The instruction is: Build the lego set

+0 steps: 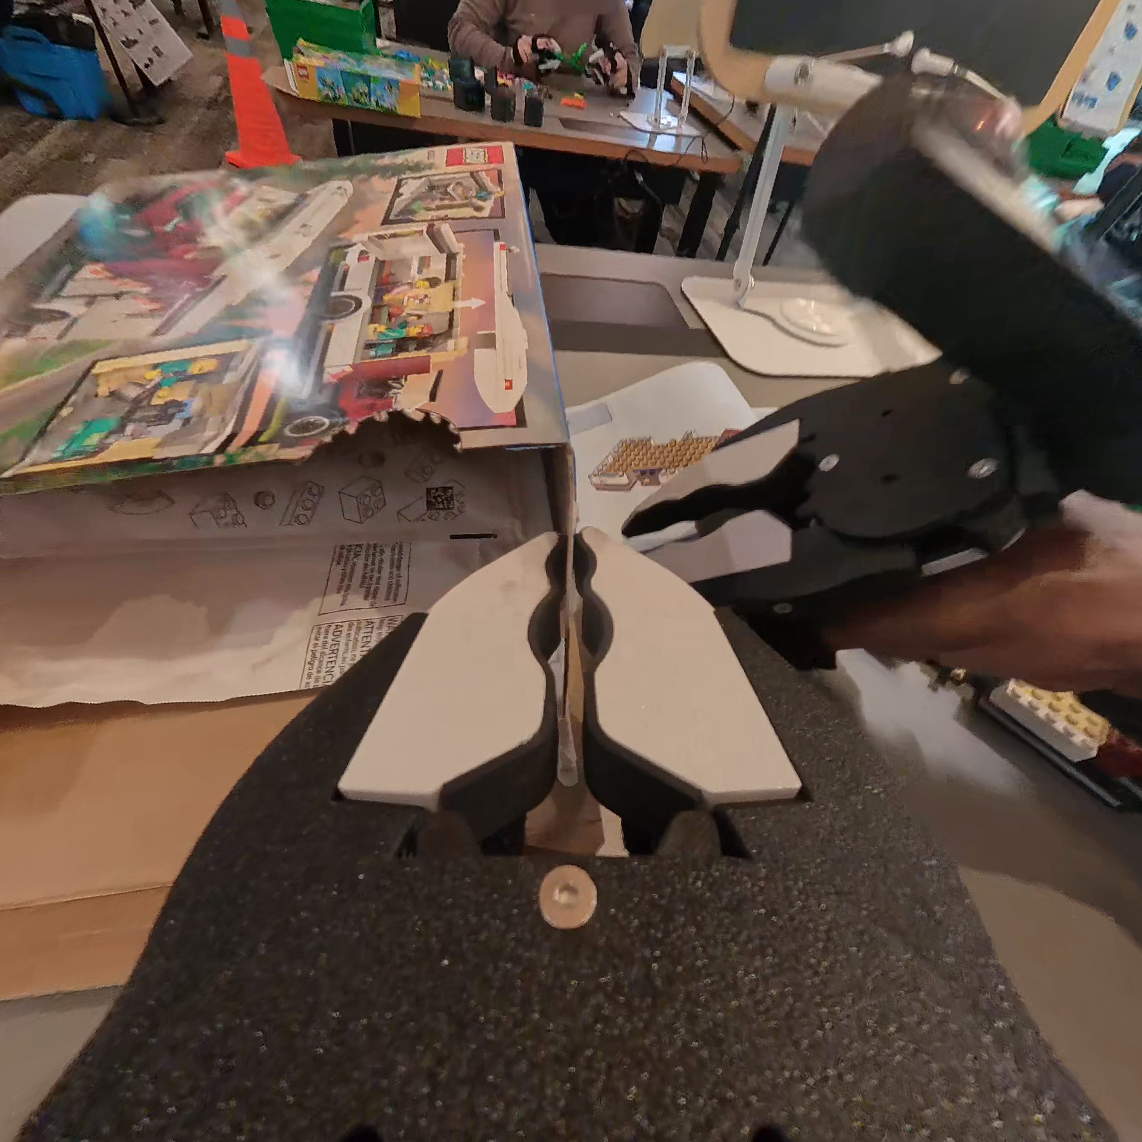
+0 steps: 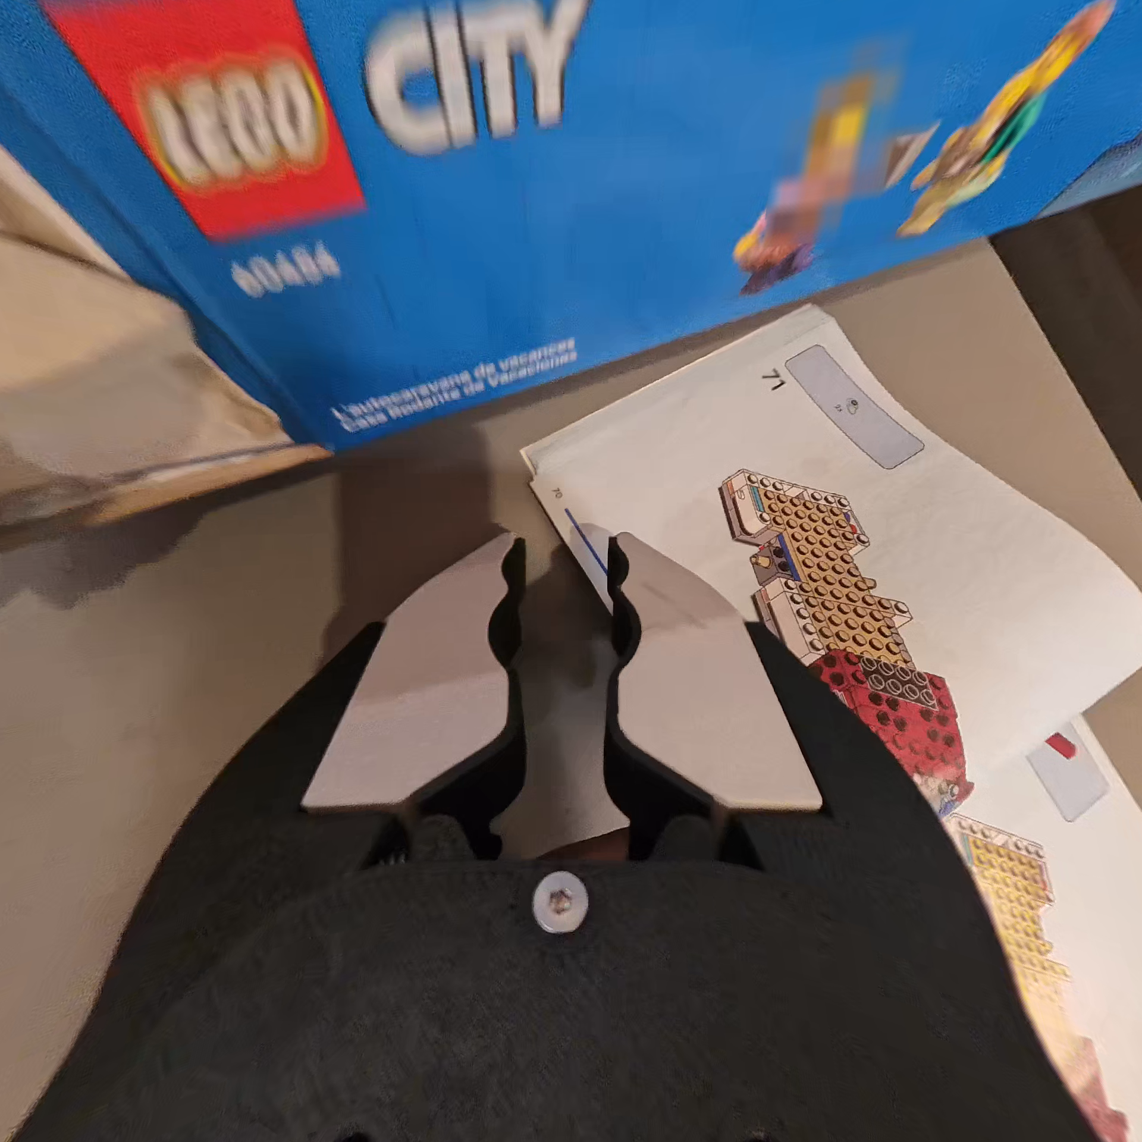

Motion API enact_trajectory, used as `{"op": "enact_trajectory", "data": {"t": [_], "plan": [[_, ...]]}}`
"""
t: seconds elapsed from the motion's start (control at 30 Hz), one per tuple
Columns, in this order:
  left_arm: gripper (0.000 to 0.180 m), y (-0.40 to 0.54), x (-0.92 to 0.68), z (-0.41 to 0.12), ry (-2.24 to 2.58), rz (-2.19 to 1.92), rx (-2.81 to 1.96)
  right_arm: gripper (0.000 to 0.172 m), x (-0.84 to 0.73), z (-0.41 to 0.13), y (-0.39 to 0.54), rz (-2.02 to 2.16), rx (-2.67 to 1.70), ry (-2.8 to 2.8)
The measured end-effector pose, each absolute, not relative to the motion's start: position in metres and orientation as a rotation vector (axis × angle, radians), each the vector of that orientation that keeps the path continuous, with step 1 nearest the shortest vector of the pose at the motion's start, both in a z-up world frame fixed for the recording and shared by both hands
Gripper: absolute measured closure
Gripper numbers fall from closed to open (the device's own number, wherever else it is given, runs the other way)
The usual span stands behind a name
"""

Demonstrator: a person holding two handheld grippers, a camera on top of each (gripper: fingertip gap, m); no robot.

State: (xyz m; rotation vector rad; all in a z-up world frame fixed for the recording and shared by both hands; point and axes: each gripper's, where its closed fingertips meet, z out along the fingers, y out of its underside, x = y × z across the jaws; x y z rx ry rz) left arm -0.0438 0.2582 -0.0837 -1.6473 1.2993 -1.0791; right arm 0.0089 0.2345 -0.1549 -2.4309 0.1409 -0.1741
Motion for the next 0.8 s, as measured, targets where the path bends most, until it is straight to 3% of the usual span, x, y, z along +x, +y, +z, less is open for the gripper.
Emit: {"op": "enact_trajectory", "data": {"t": [0.23, 0.5, 0.67, 0.8], "plan": [[0.178, 0.242, -0.037, -0.121, 1.427, -0.962, -1.661, 0.141, -0.010, -0.114, 0.219, -0.015, -2.255, 0.140], [0.178, 0.238, -0.037, -0.133, 1.491, -0.892, -1.673, 0.141, 0.009, -0.096, 0.134, -0.216, -2.259, 0.128], [0.158, 0.241, -0.045, -0.126, 1.442, -0.888, -1.663, 0.141, 0.015, -0.091, 0.070, -0.233, -2.232, 0.175], [0.153, 0.231, -0.053, -0.102, 1.395, -0.938, -1.518, 0.141, 0.010, -0.102, 0.028, -0.171, -2.212, 0.245]]}}
